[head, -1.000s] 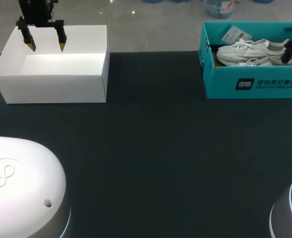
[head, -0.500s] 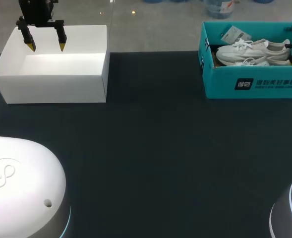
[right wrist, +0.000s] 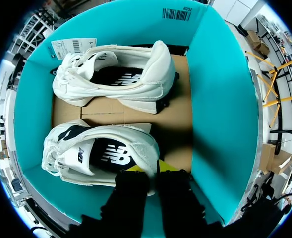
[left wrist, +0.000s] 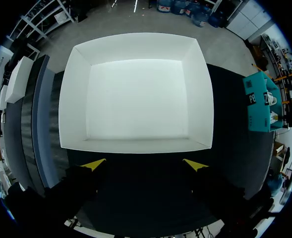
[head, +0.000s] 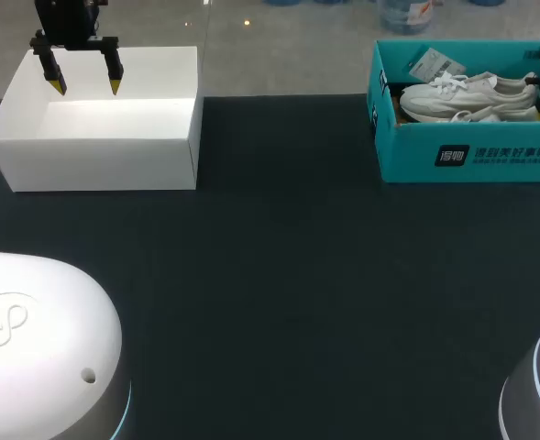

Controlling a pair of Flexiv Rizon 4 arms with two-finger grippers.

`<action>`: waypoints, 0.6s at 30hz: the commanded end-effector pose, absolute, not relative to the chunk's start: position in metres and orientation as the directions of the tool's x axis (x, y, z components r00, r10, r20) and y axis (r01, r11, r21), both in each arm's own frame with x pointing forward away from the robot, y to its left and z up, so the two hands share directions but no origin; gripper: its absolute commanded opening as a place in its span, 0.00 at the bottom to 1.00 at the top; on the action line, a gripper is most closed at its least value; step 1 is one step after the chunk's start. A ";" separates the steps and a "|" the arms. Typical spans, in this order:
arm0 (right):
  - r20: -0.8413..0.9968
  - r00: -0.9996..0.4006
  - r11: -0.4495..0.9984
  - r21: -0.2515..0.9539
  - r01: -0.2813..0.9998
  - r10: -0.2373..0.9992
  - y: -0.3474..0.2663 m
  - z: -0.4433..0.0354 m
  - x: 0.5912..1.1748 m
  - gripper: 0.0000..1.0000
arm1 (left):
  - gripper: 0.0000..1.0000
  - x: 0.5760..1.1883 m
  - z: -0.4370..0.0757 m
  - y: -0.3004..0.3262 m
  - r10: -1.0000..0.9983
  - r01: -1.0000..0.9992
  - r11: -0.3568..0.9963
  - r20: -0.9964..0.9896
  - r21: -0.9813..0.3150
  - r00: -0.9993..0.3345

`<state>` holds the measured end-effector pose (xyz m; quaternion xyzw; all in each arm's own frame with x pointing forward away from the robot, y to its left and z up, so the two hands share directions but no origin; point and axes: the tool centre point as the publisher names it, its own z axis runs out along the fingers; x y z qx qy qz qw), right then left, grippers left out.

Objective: Take the shoe out of the shoebox, open the shoe tongue, remove and reinsert the insole, then place the shoe into the shoebox

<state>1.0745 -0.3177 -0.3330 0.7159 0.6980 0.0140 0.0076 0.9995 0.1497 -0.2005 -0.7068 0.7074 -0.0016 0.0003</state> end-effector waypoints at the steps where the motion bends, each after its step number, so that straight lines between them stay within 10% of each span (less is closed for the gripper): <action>1: -0.001 0.036 -0.036 0.038 0.999 0.999 -0.318 -0.314 1.070 0.00 | 1.00 1.000 -0.200 0.150 -1.000 -1.000 0.000 0.001 -0.001 0.000; 18: -0.054 0.102 -0.096 0.100 0.990 0.993 -0.331 -0.204 1.090 0.00 | 1.00 1.000 -0.200 0.150 -1.000 -1.000 0.000 0.001 -0.001 0.000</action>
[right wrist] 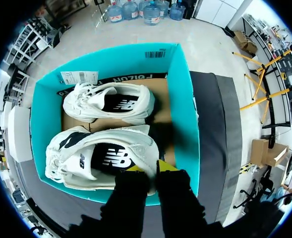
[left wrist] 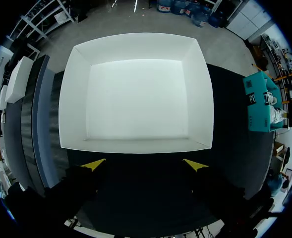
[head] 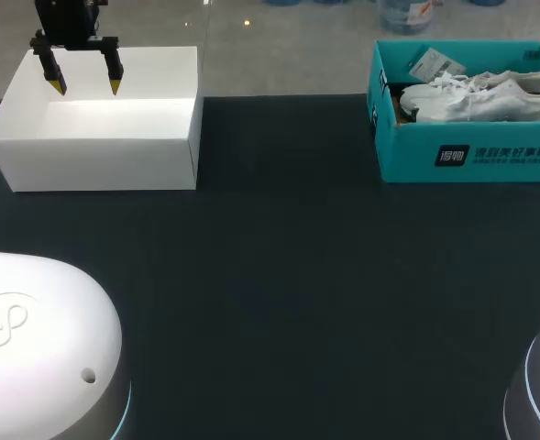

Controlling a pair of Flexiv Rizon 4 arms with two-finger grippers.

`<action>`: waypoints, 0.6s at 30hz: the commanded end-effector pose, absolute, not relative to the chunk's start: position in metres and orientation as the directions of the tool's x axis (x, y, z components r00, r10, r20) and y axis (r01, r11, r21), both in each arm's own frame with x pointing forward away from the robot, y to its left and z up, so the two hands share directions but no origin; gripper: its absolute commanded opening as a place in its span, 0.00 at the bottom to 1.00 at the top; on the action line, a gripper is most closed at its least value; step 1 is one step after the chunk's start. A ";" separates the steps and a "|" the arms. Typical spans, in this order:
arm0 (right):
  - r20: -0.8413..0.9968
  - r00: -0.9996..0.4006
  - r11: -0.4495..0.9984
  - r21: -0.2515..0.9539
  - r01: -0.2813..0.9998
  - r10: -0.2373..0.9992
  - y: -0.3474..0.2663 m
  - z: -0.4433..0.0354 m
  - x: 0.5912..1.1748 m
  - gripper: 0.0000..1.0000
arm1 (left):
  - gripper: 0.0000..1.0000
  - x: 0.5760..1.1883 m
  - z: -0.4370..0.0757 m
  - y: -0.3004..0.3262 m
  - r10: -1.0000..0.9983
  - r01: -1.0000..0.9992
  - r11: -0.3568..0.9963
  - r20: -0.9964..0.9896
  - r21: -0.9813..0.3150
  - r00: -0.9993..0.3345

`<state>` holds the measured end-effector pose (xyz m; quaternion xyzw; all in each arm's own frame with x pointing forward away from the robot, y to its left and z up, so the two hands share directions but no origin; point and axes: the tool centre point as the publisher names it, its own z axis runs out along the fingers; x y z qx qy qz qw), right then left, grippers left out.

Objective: Take the shoe out of the shoebox, open the shoe tongue, remove and reinsert the insole, then place the shoe into the shoebox

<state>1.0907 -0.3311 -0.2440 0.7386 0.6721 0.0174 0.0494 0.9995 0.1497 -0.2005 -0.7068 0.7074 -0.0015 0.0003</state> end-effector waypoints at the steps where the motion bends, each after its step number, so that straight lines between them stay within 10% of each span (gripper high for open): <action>1: -0.054 0.101 -0.095 0.109 0.989 0.993 -0.332 -0.196 1.092 0.00 | 1.00 1.000 -0.200 0.150 -1.000 -1.000 0.000 0.001 -0.001 0.000; 18: -0.092 0.126 -0.114 0.126 0.985 0.988 -0.331 -0.117 1.101 0.00 | 1.00 1.000 -0.200 0.150 -1.000 -1.000 0.000 0.001 -0.001 0.000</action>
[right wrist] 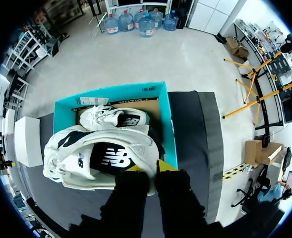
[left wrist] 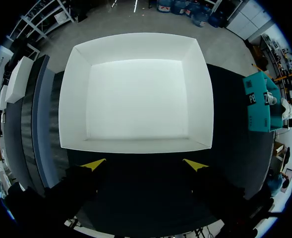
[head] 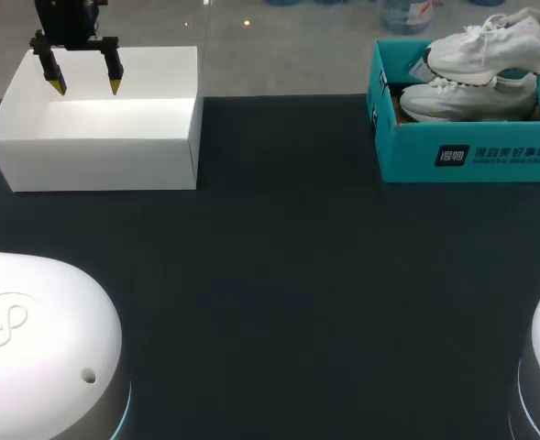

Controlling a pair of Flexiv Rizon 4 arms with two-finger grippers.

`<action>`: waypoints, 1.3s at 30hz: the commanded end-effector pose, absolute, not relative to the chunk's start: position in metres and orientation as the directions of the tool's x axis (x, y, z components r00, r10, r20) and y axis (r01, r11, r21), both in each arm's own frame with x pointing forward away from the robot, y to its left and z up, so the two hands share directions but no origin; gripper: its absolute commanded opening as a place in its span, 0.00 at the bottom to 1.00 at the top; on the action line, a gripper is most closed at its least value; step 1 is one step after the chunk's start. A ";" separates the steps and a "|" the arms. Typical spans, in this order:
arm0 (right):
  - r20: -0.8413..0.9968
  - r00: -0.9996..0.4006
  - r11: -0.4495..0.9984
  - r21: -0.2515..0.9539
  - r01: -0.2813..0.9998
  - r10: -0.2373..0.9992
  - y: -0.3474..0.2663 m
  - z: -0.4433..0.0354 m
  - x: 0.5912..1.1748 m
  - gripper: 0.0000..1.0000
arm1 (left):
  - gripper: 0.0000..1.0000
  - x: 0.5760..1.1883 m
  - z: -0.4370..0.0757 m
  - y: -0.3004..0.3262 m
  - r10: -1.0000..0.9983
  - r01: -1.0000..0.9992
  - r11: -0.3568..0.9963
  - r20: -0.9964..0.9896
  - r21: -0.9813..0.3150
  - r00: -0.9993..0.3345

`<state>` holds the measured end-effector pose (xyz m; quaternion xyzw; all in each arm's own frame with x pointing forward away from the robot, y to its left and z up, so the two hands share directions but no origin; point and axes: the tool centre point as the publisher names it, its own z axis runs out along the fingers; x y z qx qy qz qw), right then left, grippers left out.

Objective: Take the shoe out of the shoebox, open the shoe tongue, remove and reinsert the insole, then place the shoe into the shoebox

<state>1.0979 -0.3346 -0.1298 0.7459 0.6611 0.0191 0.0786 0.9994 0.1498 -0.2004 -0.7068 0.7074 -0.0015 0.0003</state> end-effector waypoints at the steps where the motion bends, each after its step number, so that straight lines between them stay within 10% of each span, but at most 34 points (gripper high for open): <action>1: -0.092 0.126 -0.114 0.126 0.985 0.988 -0.331 -0.117 1.101 0.00 | 1.00 1.000 -0.200 0.150 -1.000 -1.000 0.000 0.001 -0.001 0.000; 25: -0.092 0.126 -0.114 0.126 0.985 0.988 -0.331 -0.117 1.101 0.00 | 1.00 1.000 -0.200 0.150 -1.000 -1.000 0.000 0.001 -0.001 0.000; 39: -0.061 0.079 -0.066 0.192 0.979 0.995 -0.250 -0.129 1.004 0.00 | 1.00 1.000 -0.200 0.150 -1.000 -1.000 0.000 0.001 -0.001 0.000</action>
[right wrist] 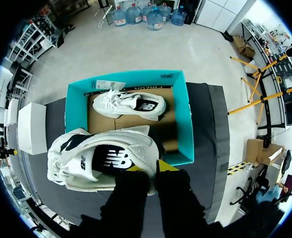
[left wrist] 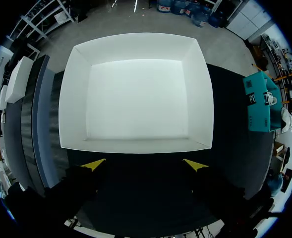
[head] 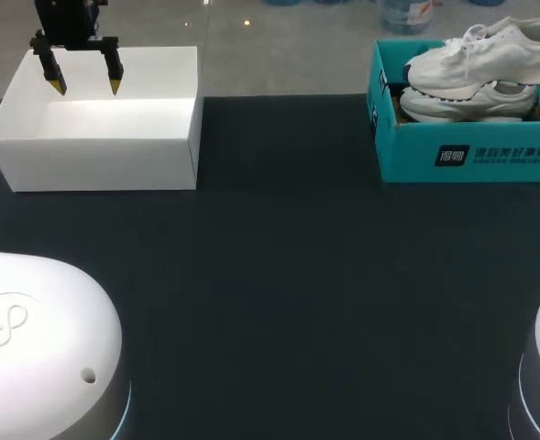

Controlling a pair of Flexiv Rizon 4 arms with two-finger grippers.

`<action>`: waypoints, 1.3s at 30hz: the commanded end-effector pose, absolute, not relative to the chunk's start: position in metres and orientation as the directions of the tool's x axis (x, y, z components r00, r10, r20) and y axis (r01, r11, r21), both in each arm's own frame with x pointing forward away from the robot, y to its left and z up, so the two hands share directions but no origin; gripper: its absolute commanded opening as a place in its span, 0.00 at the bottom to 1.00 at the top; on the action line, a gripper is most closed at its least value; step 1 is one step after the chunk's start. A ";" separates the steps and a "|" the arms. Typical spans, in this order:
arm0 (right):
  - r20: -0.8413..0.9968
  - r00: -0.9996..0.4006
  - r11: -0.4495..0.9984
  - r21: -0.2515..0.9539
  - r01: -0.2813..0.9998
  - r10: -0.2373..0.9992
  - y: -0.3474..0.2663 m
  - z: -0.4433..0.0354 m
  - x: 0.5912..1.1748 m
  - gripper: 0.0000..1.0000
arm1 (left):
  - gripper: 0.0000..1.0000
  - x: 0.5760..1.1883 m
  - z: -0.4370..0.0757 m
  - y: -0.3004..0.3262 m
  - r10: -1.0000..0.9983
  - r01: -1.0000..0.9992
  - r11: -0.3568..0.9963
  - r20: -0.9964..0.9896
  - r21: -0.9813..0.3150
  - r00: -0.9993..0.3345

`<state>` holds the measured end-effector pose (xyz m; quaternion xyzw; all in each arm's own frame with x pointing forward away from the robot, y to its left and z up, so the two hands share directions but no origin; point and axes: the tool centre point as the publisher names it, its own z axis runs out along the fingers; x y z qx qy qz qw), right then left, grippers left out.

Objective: Take the shoe out of the shoebox, open the shoe tongue, remove and reinsert the insole, then place the shoe into the shoebox

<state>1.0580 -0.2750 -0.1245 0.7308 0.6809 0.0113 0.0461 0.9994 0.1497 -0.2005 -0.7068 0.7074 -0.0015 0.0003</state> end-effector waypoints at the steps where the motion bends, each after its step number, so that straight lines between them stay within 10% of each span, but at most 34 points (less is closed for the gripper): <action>1: -0.061 0.078 -0.065 0.193 0.979 0.995 -0.243 -0.130 0.996 0.00 | 1.00 1.000 -0.200 0.150 -1.000 -1.000 0.000 0.001 -0.001 0.000; 17: 0.011 0.119 -0.120 0.154 0.981 0.993 -0.140 -0.162 0.881 0.00 | 1.00 1.000 -0.200 0.150 -1.000 -1.000 0.000 0.001 -0.001 0.000; 39: 0.028 0.126 -0.129 0.154 0.980 0.992 -0.136 -0.165 0.878 0.00 | 1.00 1.000 -0.200 0.150 -1.000 -1.000 0.000 0.001 -0.001 0.000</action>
